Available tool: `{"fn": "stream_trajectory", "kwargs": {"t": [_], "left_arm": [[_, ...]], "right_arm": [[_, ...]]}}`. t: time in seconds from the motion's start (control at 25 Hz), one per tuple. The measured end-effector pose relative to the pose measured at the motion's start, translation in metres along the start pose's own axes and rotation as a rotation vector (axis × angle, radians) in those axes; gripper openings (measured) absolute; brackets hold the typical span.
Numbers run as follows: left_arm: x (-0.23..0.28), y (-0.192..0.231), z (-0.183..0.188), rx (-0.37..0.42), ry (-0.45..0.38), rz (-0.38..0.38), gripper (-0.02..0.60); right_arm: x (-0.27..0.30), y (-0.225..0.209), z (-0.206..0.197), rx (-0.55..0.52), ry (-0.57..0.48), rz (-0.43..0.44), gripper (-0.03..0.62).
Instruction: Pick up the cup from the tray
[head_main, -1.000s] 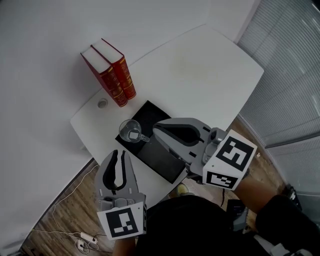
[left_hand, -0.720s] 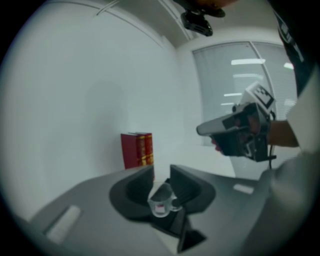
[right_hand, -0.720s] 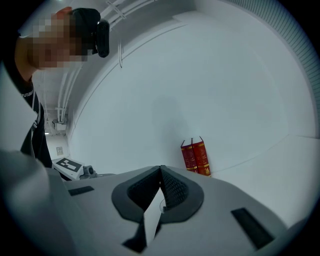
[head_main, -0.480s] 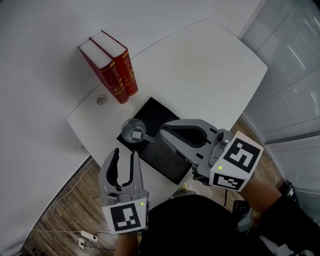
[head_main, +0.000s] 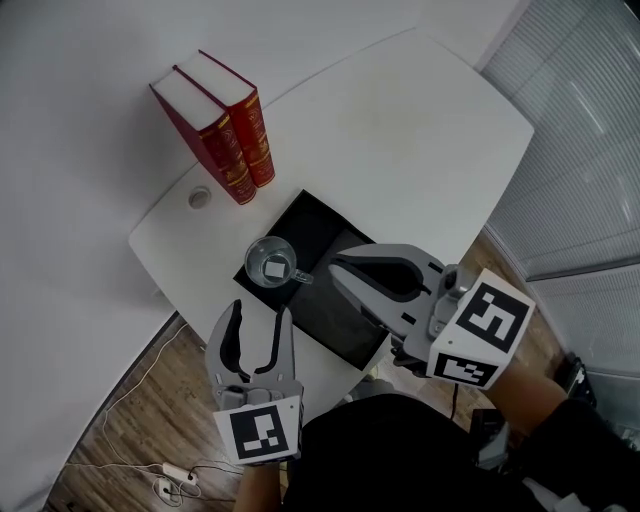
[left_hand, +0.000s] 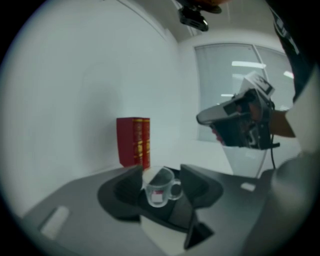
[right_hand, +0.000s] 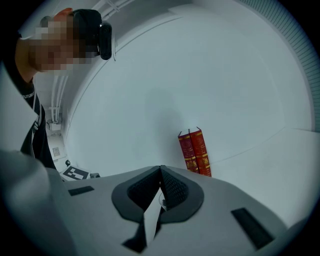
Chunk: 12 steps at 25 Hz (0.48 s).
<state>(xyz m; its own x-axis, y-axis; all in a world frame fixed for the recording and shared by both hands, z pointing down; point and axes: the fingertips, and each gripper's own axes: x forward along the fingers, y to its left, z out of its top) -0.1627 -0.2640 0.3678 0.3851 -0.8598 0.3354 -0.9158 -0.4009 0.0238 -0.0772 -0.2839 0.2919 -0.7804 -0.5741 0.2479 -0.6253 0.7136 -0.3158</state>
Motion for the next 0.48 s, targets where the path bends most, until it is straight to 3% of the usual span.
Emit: {"fn": "stream_trajectory", "kwargs": {"t": [0.48], "left_arm": [[0.022, 0.013, -0.018, 0.035, 0.014, -0.008, 0.281]], "right_arm": [[0.007, -0.007, -0.006, 0.012, 0.008, -0.035, 0.014]]}}
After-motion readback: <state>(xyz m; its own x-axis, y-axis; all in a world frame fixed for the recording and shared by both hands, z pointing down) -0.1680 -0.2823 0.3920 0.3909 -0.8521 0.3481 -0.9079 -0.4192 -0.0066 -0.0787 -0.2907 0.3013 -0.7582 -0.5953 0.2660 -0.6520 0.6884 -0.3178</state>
